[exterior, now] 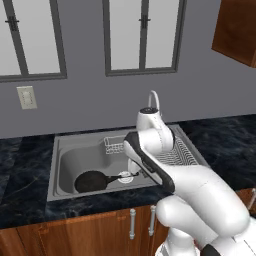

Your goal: Pick the pan and sponge and place them into the sink. Then turn on the water.

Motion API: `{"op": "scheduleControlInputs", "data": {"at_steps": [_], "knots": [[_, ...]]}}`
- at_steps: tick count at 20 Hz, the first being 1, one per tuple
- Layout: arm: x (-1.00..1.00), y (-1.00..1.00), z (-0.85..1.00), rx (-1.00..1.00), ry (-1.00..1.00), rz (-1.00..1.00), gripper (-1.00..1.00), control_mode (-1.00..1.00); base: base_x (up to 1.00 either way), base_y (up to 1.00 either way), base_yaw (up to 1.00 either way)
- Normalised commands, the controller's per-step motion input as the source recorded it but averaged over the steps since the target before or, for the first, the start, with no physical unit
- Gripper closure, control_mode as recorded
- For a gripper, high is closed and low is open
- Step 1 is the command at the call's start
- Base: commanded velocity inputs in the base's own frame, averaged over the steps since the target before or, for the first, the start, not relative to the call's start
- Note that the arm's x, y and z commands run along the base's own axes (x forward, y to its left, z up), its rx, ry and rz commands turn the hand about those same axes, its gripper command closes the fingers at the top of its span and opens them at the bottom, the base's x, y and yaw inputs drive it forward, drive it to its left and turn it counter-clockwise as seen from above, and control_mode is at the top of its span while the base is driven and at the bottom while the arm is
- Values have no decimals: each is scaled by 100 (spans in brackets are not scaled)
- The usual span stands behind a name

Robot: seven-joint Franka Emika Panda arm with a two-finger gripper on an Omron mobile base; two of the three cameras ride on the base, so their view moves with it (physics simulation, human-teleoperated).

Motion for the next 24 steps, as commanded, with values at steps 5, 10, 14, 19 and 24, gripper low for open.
{"op": "scheduleControlInputs", "data": {"at_steps": [5,10,14,19,24], "knots": [[69,80,-32,0,7,2,100,-100,0,0,0],[96,49,-68,0,6,3,100,-100,0,0,0],[88,39,-68,0,1,5,100,-100,0,0,0],[64,37,-59,0,0,5,100,-100,0,0,0],[51,32,-64,-4,0,0,100,-100,0,0,0]]}}
